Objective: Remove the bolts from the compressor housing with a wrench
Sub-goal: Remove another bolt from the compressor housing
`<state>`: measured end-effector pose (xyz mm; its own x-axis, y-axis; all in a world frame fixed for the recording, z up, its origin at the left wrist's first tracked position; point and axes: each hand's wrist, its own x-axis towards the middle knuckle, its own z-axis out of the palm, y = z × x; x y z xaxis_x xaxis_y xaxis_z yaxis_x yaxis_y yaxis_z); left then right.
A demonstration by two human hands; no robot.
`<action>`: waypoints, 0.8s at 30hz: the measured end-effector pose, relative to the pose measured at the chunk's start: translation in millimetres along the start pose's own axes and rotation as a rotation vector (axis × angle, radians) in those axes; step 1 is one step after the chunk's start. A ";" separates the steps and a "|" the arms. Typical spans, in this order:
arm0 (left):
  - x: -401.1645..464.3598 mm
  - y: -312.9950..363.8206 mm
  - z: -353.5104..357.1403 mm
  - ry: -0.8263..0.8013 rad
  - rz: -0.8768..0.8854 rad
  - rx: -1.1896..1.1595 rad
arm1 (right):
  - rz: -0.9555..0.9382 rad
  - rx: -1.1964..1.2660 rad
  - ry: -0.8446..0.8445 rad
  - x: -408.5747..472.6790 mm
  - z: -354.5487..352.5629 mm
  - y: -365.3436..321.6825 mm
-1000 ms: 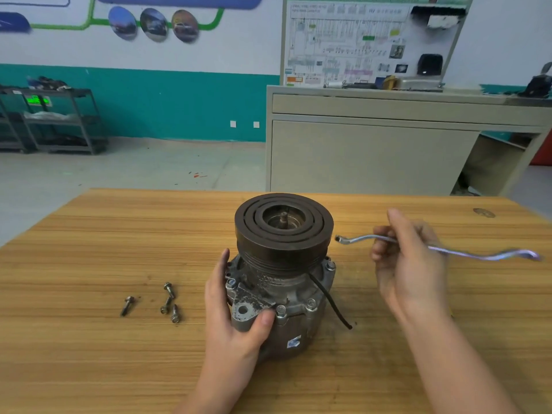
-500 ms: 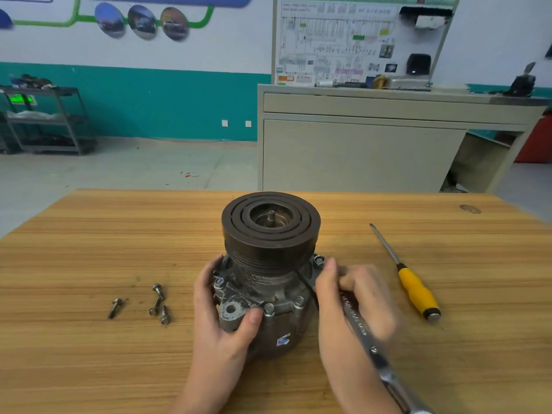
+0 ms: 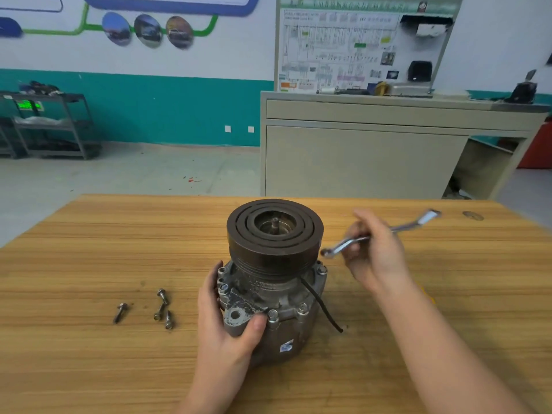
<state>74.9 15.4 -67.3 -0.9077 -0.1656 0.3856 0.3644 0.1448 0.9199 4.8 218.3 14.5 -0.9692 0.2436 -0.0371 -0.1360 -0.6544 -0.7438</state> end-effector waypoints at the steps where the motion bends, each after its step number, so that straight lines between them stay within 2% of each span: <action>1: 0.2 -0.1 -0.3 -0.001 0.000 -0.001 | -0.053 0.074 0.049 -4.1 -0.3 -6.8; 2: 0.1 -0.2 -0.3 -0.002 0.000 -0.002 | -0.122 0.095 0.089 -10.6 -1.6 -13.2; 5: -0.3 -1.8 0.3 -0.006 0.004 -0.010 | -0.304 -0.044 0.112 -36.7 -5.2 -15.5; 8: -0.8 -3.0 0.6 -0.004 0.010 -0.014 | -0.367 -0.161 0.053 -61.1 -6.5 -0.7; 13: 0.2 -0.8 -0.7 0.006 0.013 -0.029 | -0.547 -0.367 0.113 -79.0 -9.7 21.9; 18: -0.7 -1.3 -0.8 0.009 0.019 -0.016 | -0.973 -0.784 0.057 -89.8 -6.2 42.1; 20: -1.2 -2.6 -0.4 0.014 0.022 -0.005 | -1.070 -0.790 0.042 -88.9 -8.0 51.6; 22: -1.7 -3.9 -0.3 0.019 0.022 0.007 | -0.895 -0.512 0.061 -81.8 -7.1 47.8; 24: -1.2 -3.7 0.2 0.026 0.024 0.009 | -0.568 -0.175 0.078 -64.4 -4.4 32.4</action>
<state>74.6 15.3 -71.1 -0.8930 -0.1872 0.4092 0.3839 0.1577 0.9098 63.7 184.7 -10.1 -0.7360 0.5767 0.3547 -0.5861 -0.2805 -0.7601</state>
